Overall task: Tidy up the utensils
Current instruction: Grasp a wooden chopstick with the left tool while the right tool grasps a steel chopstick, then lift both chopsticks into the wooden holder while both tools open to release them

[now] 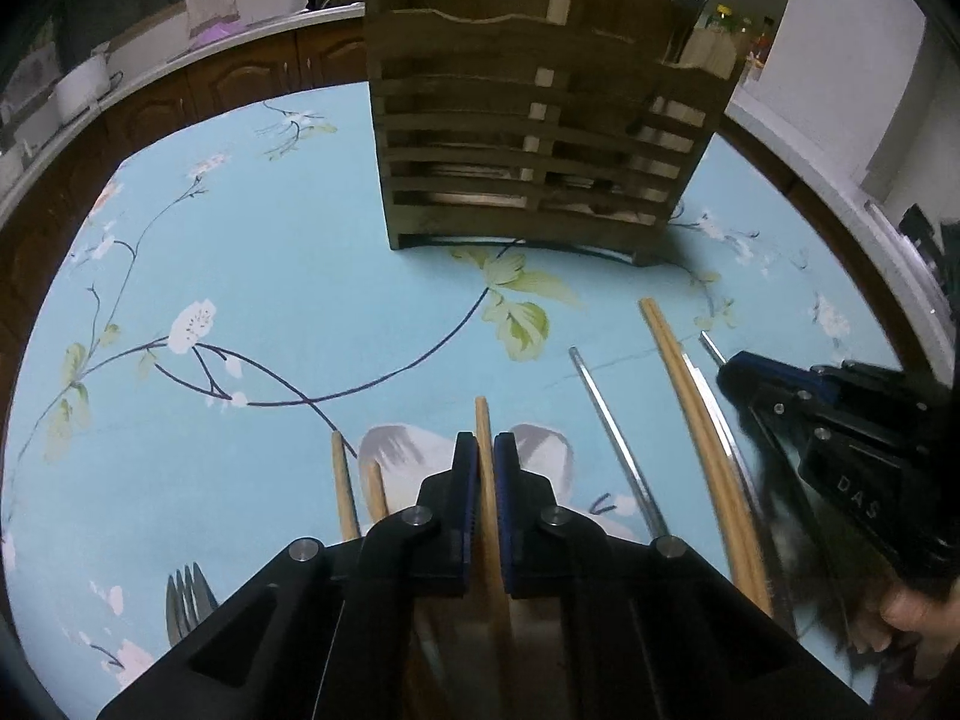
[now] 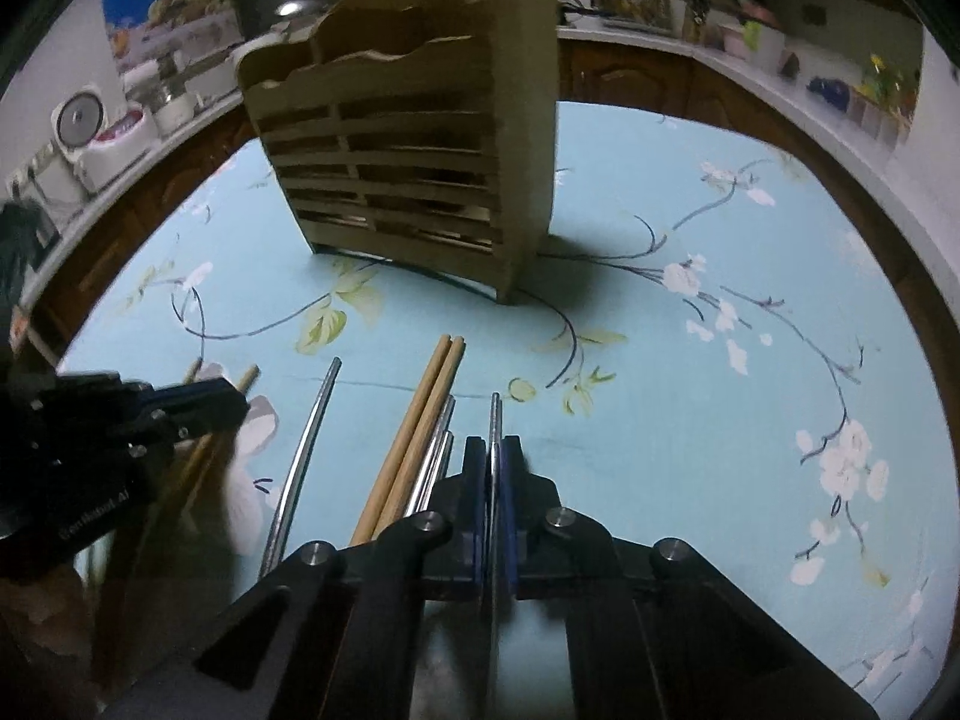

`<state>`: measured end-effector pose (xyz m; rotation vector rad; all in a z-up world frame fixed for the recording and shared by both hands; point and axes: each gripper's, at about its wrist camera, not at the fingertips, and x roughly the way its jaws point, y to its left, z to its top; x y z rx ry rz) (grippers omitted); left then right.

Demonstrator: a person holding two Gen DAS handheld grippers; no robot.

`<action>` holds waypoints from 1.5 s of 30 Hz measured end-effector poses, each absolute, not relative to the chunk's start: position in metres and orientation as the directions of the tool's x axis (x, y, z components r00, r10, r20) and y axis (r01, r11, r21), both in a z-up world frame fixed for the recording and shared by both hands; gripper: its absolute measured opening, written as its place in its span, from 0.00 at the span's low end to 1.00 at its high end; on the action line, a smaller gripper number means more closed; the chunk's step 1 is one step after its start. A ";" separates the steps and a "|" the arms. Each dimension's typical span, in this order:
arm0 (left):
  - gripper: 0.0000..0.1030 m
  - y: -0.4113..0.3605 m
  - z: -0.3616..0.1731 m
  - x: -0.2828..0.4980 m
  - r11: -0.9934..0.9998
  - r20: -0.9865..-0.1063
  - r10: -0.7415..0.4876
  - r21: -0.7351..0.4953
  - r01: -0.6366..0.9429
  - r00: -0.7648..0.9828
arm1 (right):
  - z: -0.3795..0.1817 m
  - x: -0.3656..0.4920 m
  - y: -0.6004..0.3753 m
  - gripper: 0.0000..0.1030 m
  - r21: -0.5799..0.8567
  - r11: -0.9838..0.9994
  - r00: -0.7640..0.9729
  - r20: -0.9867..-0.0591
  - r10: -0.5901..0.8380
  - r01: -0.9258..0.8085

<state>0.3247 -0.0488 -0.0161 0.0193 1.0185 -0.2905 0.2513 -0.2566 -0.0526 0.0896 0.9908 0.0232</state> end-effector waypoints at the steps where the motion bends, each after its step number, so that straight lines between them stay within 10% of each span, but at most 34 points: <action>1: 0.04 -0.047 -0.014 0.322 0.960 -0.835 -0.242 -0.132 0.248 0.493 | -0.049 0.248 -0.259 0.04 0.101 0.995 0.555 -0.829 0.070 0.025; 45: 0.03 0.051 0.143 0.179 0.912 -0.505 -0.405 -0.281 0.299 0.762 | 0.116 0.157 -0.265 0.04 0.283 0.959 0.837 -0.520 0.169 -0.018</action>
